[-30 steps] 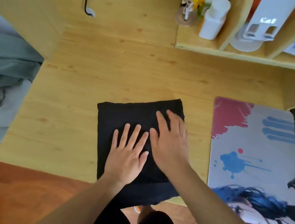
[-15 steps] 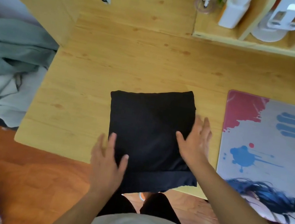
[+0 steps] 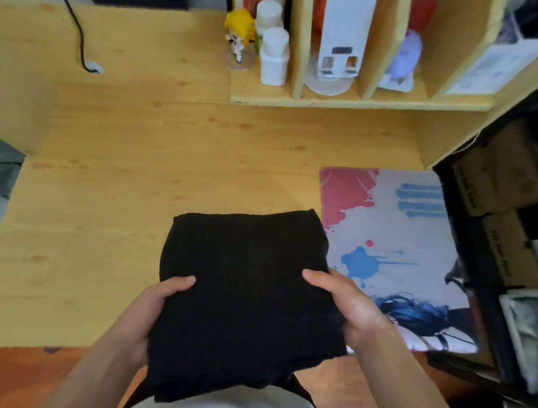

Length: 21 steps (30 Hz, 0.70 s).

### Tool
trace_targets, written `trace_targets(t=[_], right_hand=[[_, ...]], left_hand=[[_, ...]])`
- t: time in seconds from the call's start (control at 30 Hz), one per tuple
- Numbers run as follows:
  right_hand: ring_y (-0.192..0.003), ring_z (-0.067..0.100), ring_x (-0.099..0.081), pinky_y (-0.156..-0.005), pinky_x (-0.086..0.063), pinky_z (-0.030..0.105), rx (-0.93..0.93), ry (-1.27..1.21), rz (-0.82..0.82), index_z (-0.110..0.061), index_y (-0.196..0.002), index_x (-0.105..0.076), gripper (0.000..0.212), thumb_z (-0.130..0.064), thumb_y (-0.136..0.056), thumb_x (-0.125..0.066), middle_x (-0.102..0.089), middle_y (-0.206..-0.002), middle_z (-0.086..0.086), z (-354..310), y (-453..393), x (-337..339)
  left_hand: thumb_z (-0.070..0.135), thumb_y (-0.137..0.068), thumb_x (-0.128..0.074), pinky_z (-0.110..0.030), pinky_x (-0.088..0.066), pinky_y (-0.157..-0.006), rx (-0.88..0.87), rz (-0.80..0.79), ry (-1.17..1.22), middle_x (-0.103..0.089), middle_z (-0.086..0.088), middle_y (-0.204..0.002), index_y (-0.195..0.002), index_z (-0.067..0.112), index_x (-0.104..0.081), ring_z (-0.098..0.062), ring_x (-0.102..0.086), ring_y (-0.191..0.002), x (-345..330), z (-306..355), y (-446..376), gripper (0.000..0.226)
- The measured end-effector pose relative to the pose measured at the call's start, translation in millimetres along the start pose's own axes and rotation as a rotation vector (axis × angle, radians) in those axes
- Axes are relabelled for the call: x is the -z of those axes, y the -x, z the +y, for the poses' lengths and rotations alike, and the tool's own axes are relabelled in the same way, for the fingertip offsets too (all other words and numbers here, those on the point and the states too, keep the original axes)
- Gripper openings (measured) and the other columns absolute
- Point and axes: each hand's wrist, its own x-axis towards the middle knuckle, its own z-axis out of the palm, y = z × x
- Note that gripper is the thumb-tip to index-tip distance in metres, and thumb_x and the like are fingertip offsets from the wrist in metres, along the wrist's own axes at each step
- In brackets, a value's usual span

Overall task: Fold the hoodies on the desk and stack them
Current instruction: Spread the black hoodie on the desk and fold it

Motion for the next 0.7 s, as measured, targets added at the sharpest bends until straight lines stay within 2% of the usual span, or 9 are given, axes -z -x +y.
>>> trace_targets(t=[0.1, 0.23, 0.3, 0.37, 0.43, 0.5, 0.57, 0.63, 0.7], right_hand=[[-0.098, 0.035, -0.073, -0.085, -0.057, 0.044, 0.163, -0.151, 0.108, -0.01, -0.118, -0.068, 0.036, -0.017, -0.084, -0.066, -0.073, -0.111, 0.02, -11, 47, 37], [-0.094, 0.034, -0.073, -0.079, -0.06, 0.045, 0.366, -0.181, 0.21, -0.016, -0.108, -0.075, 0.031, -0.014, -0.079, -0.063, -0.075, -0.107, 0.017, -42, 94, 88], [-0.09, 0.029, -0.074, -0.074, -0.062, 0.043, 0.442, -0.173, 0.26, -0.02, -0.104, -0.075, 0.029, -0.012, -0.08, -0.061, -0.076, -0.105, 0.014, -63, 100, 120], [-0.096, 0.029, -0.073, -0.083, -0.06, 0.045, 0.442, -0.086, 0.325, -0.02, -0.118, -0.069, 0.036, -0.015, -0.084, -0.063, -0.075, -0.111, 0.012, -75, 87, 158], [-0.101, 0.03, -0.072, -0.09, -0.056, 0.045, 0.324, 0.015, 0.407, -0.018, -0.126, -0.065, 0.038, -0.022, -0.088, -0.068, -0.073, -0.116, 0.012, -68, 62, 195], [-0.096, 0.027, -0.071, -0.084, -0.057, 0.04, 0.157, 0.089, 0.527, -0.017, -0.118, -0.066, 0.027, -0.024, -0.092, -0.07, -0.072, -0.115, 0.01, -43, 30, 222], [-0.101, 0.023, -0.068, -0.09, -0.055, 0.043, 0.078, 0.133, 0.63, -0.021, -0.117, -0.064, 0.029, -0.027, -0.09, -0.074, -0.071, -0.119, 0.004, -14, -3, 245], [-0.107, 0.026, -0.066, -0.099, -0.052, 0.05, 0.083, 0.13, 0.692, -0.021, -0.124, -0.062, 0.039, -0.027, -0.088, -0.075, -0.07, -0.122, 0.003, -1, -25, 259], [-0.106, 0.028, -0.067, -0.096, -0.054, 0.049, 0.117, 0.108, 0.695, -0.016, -0.127, -0.061, 0.037, -0.02, -0.092, -0.071, -0.07, -0.12, 0.005, -2, -32, 261]], left_hand=[[0.026, -0.089, -0.067, -0.049, -0.055, -0.084, -0.016, -0.081, -0.101, -0.076, -0.017, -0.112, -0.123, 0.008, -0.068, -0.038, -0.075, -0.097, -48, 8, 4, 0.038], [0.027, -0.088, -0.069, -0.046, -0.056, -0.081, -0.076, -0.229, -0.195, -0.079, -0.009, -0.104, -0.12, 0.013, -0.068, -0.029, -0.077, -0.091, -123, 20, 3, 0.034], [0.025, -0.092, -0.066, -0.047, -0.056, -0.087, -0.081, -0.323, -0.166, -0.077, -0.009, -0.113, -0.124, 0.015, -0.067, -0.031, -0.075, -0.1, -159, 18, -8, 0.034], [0.026, -0.091, -0.067, -0.05, -0.054, -0.098, -0.071, -0.367, -0.111, -0.074, -0.008, -0.121, -0.13, 0.018, -0.065, -0.031, -0.072, -0.11, -187, 2, -41, 0.039], [0.032, -0.088, -0.072, -0.053, -0.055, -0.099, -0.045, -0.291, -0.179, -0.075, -0.002, -0.12, -0.133, 0.024, -0.062, -0.026, -0.073, -0.107, -204, -28, -82, 0.047], [0.028, -0.088, -0.072, -0.05, -0.062, -0.077, 0.002, -0.174, -0.356, -0.071, -0.004, -0.12, -0.132, 0.026, -0.054, -0.027, -0.072, -0.095, -209, -63, -116, 0.048], [0.018, -0.09, -0.07, -0.042, -0.062, -0.062, -0.052, -0.06, -0.516, -0.063, -0.011, -0.117, -0.124, 0.027, -0.046, -0.027, -0.065, -0.082, -209, -87, -139, 0.043], [0.018, -0.09, -0.07, -0.044, -0.061, -0.071, -0.173, 0.02, -0.567, -0.063, -0.007, -0.106, -0.117, 0.024, -0.046, -0.022, -0.064, -0.078, -213, -94, -148, 0.036], [0.017, -0.092, -0.068, -0.045, -0.06, -0.082, -0.261, 0.0, -0.585, -0.065, -0.005, -0.107, -0.117, 0.02, -0.049, -0.024, -0.068, -0.089, -218, -96, -150, 0.032]])
